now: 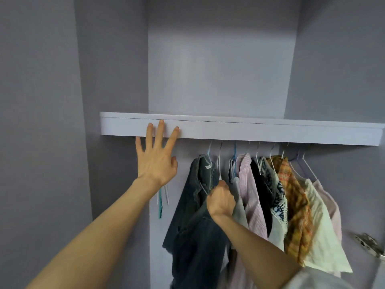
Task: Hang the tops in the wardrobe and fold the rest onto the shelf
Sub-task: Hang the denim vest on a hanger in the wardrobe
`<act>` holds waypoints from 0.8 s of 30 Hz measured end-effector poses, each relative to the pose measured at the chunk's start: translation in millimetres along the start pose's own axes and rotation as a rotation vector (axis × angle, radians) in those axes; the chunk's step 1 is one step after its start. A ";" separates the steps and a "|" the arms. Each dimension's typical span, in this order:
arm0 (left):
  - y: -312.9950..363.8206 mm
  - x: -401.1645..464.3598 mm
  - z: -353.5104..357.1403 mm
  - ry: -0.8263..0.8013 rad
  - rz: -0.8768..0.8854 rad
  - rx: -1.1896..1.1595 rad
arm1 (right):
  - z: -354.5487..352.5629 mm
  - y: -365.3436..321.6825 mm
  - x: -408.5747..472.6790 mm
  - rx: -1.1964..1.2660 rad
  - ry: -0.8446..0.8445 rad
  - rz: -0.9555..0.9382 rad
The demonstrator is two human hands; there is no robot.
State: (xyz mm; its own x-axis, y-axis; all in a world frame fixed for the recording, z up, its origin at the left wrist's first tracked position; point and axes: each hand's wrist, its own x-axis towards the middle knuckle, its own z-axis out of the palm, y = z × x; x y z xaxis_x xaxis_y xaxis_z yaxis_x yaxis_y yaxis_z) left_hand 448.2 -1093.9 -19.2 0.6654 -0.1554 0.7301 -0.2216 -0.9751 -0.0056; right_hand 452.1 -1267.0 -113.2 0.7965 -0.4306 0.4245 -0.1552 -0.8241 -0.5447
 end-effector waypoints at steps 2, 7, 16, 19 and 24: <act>-4.1 6.6 15.9 -0.011 -0.014 0.021 | 14.8 -0.1 9.9 0.024 0.004 -0.013; -6.6 8.2 35.9 -0.012 -0.006 -0.011 | 48.0 -3.1 25.4 -0.030 -0.029 -0.034; -13.7 -5.6 12.4 -0.180 0.003 -0.065 | 49.7 4.3 21.9 -0.183 -0.164 -0.120; -11.6 -24.9 -0.1 -0.239 -0.034 -0.126 | 40.0 11.8 -3.5 -0.316 -0.170 -0.240; -4.2 -72.7 -25.5 -0.210 -0.095 -0.253 | -6.1 18.8 -54.2 -0.255 -0.190 -0.421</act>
State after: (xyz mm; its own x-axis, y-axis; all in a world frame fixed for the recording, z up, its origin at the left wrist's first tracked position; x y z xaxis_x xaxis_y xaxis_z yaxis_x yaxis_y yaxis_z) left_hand 382.6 -1074.5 -54.8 0.8184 -0.1202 0.5620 -0.3033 -0.9209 0.2447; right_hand 402.5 -1261.4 -142.0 0.9089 0.0117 0.4167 0.0824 -0.9850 -0.1519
